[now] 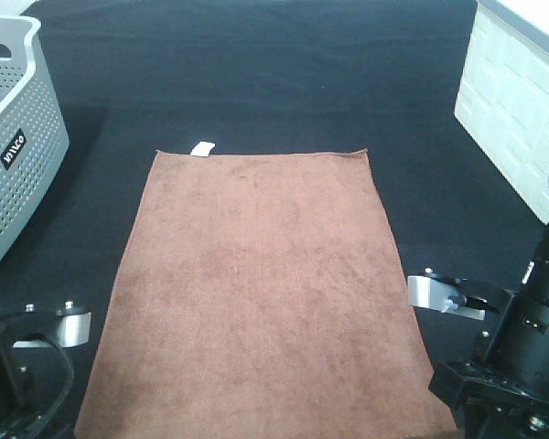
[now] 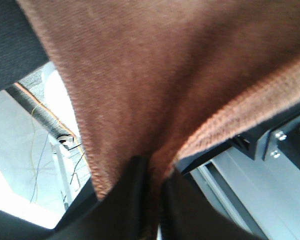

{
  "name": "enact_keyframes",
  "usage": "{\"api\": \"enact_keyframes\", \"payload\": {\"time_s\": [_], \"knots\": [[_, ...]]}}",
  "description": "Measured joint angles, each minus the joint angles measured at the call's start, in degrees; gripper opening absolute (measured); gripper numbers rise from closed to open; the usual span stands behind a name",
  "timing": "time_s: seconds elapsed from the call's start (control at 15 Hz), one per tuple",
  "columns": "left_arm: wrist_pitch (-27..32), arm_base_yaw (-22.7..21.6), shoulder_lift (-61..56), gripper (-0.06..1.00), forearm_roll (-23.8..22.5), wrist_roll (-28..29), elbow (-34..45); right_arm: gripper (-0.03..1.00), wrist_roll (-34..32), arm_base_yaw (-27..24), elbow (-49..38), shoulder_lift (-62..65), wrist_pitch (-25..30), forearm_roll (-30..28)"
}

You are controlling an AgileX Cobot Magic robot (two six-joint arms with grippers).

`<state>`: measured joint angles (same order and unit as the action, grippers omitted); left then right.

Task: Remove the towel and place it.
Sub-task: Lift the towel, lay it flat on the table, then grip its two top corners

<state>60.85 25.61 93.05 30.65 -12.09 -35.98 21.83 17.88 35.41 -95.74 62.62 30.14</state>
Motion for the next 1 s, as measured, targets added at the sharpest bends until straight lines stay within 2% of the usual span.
{"api": "enact_keyframes", "payload": {"time_s": [0.07,0.13,0.33,0.47,0.6,0.87,1.0], "knots": [[0.0,0.0,0.0,0.23,0.5,-0.2,0.0,0.22,0.2,-0.2,0.0,0.0,-0.1,0.4],[0.0,0.0,0.0,0.23,0.5,-0.2,0.0,0.22,0.2,-0.2,0.0,0.0,-0.1,0.4],[-1.5,0.0,0.0,0.51,4.1,-1.2,0.0,0.53,0.2,-0.2,0.0,0.0,-0.7,0.6],[-1.5,0.0,0.0,0.59,5.1,-1.4,0.0,0.69,-0.1,-0.2,0.0,0.0,-1.4,0.5],[-1.5,0.0,0.0,0.62,5.4,-1.5,0.0,0.75,-0.1,-0.2,0.0,0.0,-1.9,0.5],[-0.1,0.0,-1.5,0.62,5.2,-2.9,-1.0,0.76,-0.6,-0.2,0.0,0.0,-3.4,0.3],[0.4,0.0,-3.5,0.63,2.9,-3.6,-4.6,0.76,-2.9,-0.2,2.9,1.4,-5.3,-1.3]]}}
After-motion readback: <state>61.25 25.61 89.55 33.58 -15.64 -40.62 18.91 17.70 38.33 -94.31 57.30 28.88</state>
